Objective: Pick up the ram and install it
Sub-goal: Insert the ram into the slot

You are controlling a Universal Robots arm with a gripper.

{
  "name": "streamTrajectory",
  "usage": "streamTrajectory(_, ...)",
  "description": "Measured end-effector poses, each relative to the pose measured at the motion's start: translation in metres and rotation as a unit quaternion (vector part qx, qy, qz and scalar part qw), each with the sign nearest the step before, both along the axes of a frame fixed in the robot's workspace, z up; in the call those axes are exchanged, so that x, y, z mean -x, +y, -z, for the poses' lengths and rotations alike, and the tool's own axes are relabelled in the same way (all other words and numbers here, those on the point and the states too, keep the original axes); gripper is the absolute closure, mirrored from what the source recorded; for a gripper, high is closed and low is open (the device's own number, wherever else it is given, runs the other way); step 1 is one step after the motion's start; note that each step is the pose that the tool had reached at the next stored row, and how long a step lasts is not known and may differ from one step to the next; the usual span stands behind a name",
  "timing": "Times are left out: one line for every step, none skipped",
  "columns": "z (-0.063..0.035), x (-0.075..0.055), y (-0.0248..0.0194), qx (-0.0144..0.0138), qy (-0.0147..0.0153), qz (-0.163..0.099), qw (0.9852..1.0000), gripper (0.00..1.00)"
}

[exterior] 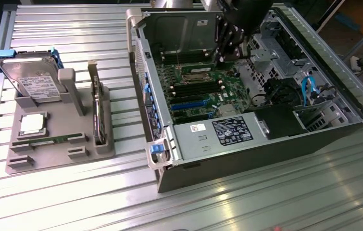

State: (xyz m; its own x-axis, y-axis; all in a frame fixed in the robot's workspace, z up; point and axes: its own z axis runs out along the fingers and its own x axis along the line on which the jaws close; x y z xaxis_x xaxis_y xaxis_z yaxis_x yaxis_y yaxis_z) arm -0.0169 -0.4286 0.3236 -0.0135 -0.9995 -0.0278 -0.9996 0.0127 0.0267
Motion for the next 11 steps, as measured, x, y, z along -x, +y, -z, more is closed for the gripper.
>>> streamTrajectory(0.0028, 0.0, 0.0, 0.0, 0.0, 0.0, 1.0, 0.88)
streamTrajectory(0.0052, 0.0, 0.0, -0.0001, 0.0, 0.0, 1.0, 0.88)
streamTrajectory(0.0068, 0.0, 0.0, -0.0001, 0.0, 0.0, 1.0, 0.88)
streamTrajectory(0.0089, 0.0, 0.0, -0.0002, 0.0, 0.0, 1.0, 0.88)
streamTrajectory(0.0105, 0.0, 0.0, -0.0003, 0.0, 0.0, 1.0, 0.88)
streamTrajectory(0.0133, 0.0, 0.0, -0.0004, 0.0, 0.0, 1.0, 0.88)
streamTrajectory(0.0157, 0.0, 0.0, -0.0005, 0.0, 0.0, 1.0, 0.88)
streamTrajectory(0.0172, 0.0, 0.0, -0.0005, 0.0, 0.0, 1.0, 0.88)
streamTrajectory(0.0191, 0.0, 0.0, -0.0005, 0.0, 0.0, 1.0, 0.88)
streamTrajectory(0.0203, 0.0, 0.0, -0.0005, 0.0, 0.0, 1.0, 0.88)
streamTrajectory(0.0229, 0.0, 0.0, -0.0005, 0.0, 0.0, 1.0, 0.88)
